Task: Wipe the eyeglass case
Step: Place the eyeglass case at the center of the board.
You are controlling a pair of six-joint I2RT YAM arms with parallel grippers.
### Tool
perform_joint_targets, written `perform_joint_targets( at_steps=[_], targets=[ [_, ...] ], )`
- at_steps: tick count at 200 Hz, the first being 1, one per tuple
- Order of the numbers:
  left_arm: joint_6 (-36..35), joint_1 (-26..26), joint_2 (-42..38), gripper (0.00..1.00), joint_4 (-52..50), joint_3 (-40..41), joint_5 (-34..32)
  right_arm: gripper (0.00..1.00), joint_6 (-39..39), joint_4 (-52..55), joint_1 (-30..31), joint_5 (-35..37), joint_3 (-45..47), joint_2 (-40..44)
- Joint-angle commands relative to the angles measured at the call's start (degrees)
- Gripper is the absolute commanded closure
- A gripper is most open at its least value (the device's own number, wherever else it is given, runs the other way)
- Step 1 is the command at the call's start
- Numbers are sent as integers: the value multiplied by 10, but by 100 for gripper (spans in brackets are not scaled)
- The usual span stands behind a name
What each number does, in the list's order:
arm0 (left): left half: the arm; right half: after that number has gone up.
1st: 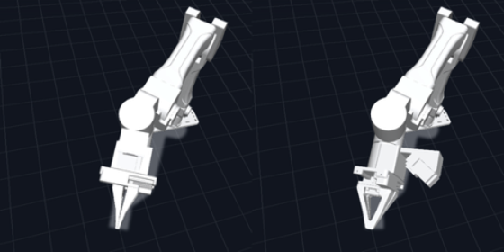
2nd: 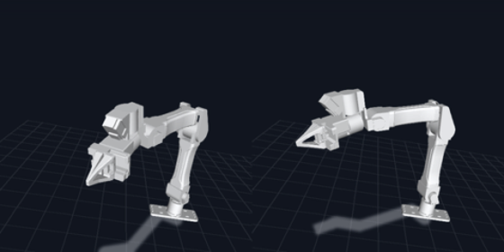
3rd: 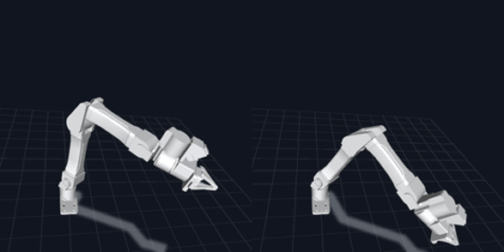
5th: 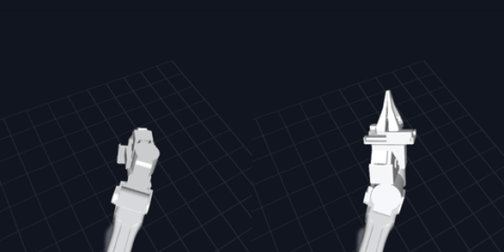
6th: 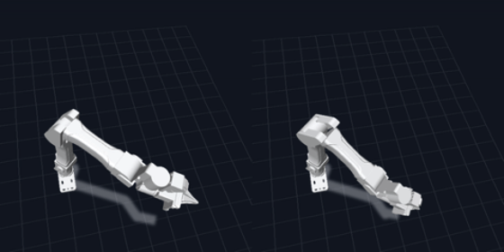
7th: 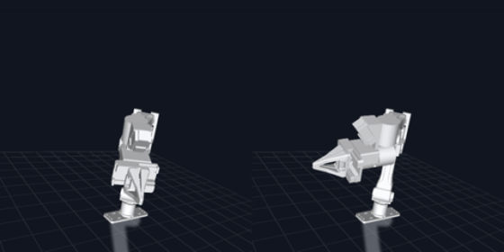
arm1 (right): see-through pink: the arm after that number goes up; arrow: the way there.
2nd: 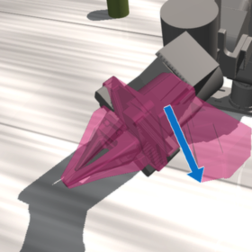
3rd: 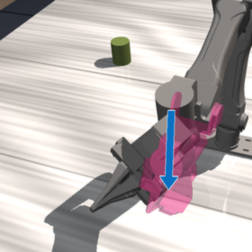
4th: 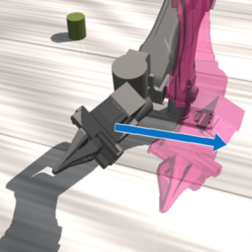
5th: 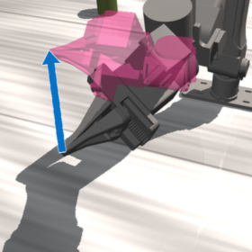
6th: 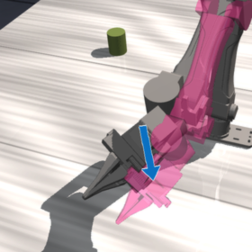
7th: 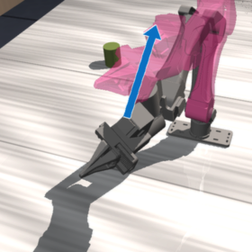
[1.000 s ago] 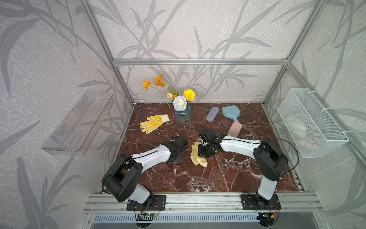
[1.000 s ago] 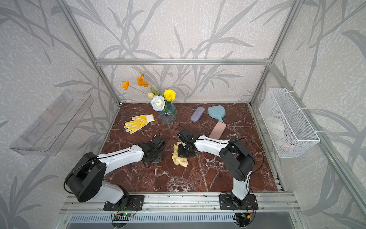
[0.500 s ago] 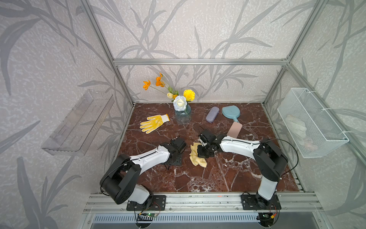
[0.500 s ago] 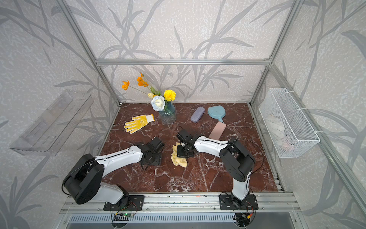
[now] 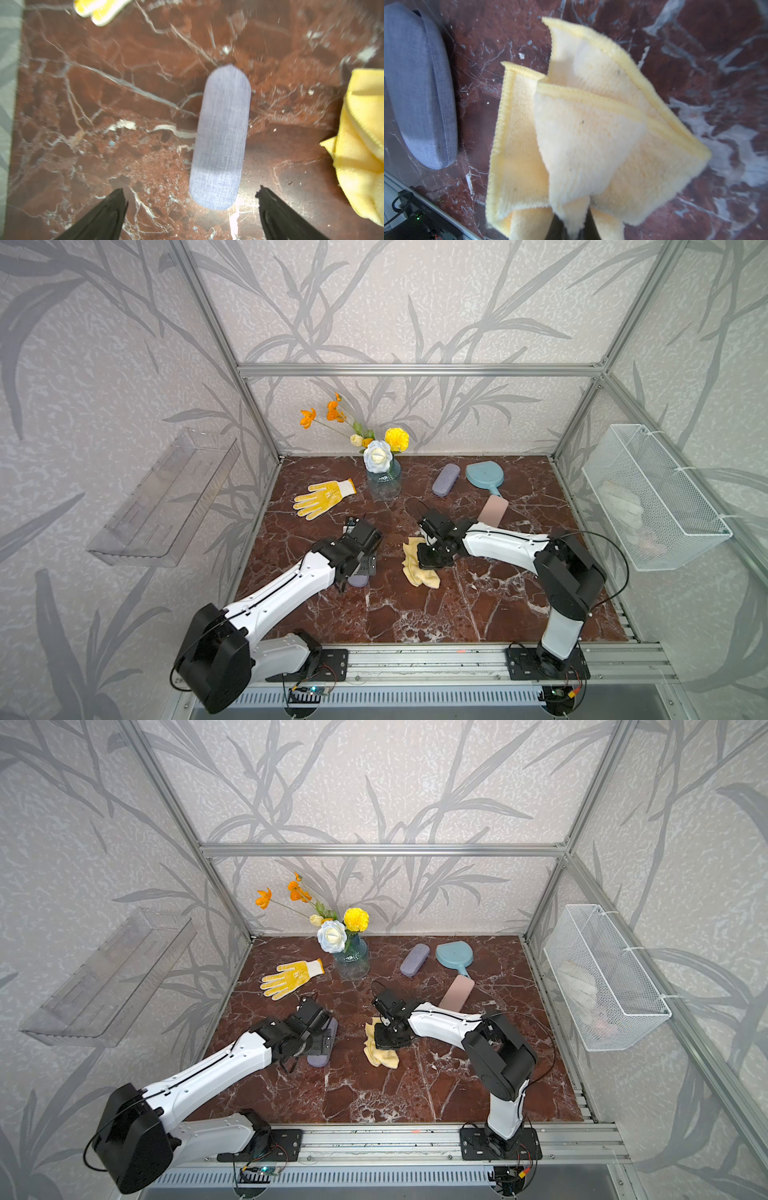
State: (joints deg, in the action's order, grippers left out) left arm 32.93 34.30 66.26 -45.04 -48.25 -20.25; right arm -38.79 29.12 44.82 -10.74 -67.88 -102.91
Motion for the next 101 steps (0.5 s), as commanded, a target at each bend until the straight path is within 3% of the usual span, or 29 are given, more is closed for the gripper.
perform_joint_targets(
  at_steps=[1,28,48,67,101],
  targets=[
    [-19,-12,-39,0,14,-7,-36,100,63,55,-3,62,-28,48],
    [-68,-25,-64,0,37,-23,-3,100,112,120,-14,119,-40,87],
    [-92,-26,-57,0,47,-39,9,100,121,146,-51,92,-25,117],
    [-122,-22,-43,1,88,-43,65,100,125,165,-88,60,-7,145],
    [-113,15,17,6,173,-58,97,100,130,213,-145,81,41,196]
  ],
)
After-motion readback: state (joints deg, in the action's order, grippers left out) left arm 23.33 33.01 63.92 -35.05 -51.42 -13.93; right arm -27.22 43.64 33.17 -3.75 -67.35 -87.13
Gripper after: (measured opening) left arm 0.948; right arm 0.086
